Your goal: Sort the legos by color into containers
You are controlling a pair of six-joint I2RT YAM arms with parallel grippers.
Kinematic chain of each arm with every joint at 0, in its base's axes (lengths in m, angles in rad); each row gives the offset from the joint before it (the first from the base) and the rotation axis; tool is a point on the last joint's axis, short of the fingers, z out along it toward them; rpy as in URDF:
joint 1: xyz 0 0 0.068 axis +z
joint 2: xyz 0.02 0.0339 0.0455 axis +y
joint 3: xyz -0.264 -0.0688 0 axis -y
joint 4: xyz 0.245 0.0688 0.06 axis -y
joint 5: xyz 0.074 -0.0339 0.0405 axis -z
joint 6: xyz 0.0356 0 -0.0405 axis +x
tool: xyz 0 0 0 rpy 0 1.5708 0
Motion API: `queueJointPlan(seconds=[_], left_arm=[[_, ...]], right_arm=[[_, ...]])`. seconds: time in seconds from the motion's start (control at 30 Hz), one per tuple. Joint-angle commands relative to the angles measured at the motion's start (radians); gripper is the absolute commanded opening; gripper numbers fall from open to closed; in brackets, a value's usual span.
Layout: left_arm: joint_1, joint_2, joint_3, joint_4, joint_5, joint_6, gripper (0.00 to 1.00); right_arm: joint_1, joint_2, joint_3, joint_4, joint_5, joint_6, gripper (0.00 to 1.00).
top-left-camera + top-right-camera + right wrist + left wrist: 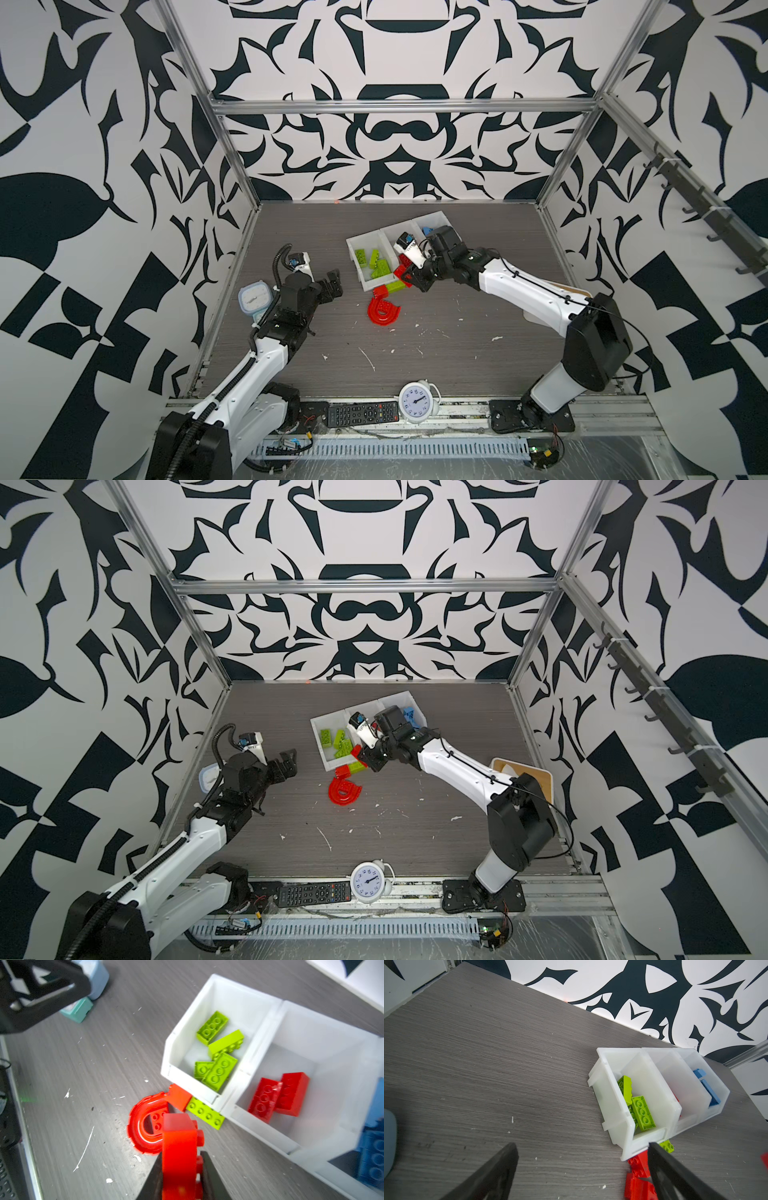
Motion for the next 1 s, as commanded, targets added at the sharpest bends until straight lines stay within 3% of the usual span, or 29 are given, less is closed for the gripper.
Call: queueJointPlan(seconds=[0.0,0.4,0.73,0.83,0.97], left_arm=[[0.004,0.000,-0.012,0.008,0.007,-0.012,1.00],[0.004,-0.001,-0.014,0.010,0.008,-0.009,1.00],[0.004,-0.001,-0.012,0.008,0.010,-0.009,1.00],[0.004,-0.003,-0.013,0.007,0.012,-0.010,1.00],[0.004,-0.005,-0.013,0.008,0.010,-0.010,1.00]], right_arm=[[-0.054,0.034,0.090,0.033,-0.044,0.010,0.22],[-0.187,0.299,0.328,0.054,-0.167,0.059,0.22],[-0.201,0.405,0.407,0.054,-0.182,0.072,0.25],[-0.201,0.423,0.418,0.050,-0.178,0.072,0.28],[-0.201,0.430,0.417,0.048,-0.158,0.072,0.40]])
